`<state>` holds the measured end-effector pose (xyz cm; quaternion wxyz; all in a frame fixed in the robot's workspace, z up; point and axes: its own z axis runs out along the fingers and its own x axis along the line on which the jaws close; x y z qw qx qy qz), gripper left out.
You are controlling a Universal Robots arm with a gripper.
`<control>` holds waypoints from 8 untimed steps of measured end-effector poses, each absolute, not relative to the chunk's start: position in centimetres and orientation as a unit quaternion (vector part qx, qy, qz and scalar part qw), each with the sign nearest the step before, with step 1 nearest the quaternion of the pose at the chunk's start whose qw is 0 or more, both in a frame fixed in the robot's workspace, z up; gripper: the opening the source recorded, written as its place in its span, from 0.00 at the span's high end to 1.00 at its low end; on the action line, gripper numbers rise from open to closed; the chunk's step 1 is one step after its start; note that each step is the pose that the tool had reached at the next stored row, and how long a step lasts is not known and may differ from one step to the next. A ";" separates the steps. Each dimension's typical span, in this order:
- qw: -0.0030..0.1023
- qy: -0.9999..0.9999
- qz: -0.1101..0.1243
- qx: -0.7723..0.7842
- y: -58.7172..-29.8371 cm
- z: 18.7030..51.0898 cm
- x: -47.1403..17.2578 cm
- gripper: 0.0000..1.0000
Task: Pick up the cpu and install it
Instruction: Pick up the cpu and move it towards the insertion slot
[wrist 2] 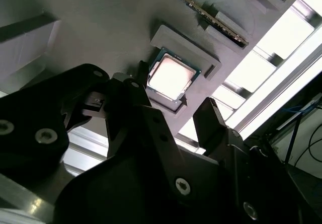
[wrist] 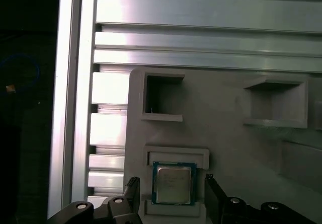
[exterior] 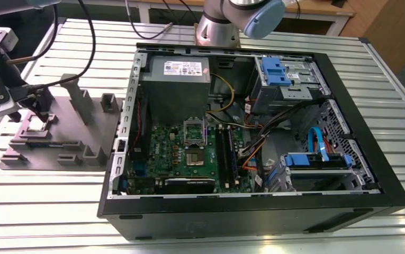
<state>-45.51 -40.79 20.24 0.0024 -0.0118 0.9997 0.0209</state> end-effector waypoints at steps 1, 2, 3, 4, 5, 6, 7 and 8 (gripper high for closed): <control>0.002 1.000 0.021 -0.013 -40.8 20.2 -45.5 0.38; 0.002 1.000 0.021 -0.013 -40.8 20.1 -45.5 0.38; 0.002 1.000 0.021 -0.013 -40.8 20.0 -45.5 0.38; 0.002 1.000 0.021 -0.013 -40.8 19.9 -45.5 0.38; 0.002 1.000 0.021 -0.013 -40.8 19.8 -45.5 0.38; 0.002 1.000 0.021 -0.013 -40.8 19.7 -45.5 0.38; 0.002 1.000 0.021 -0.013 -40.8 19.6 -45.5 0.38; 0.002 1.000 0.021 -0.013 -40.8 19.5 -45.5 0.38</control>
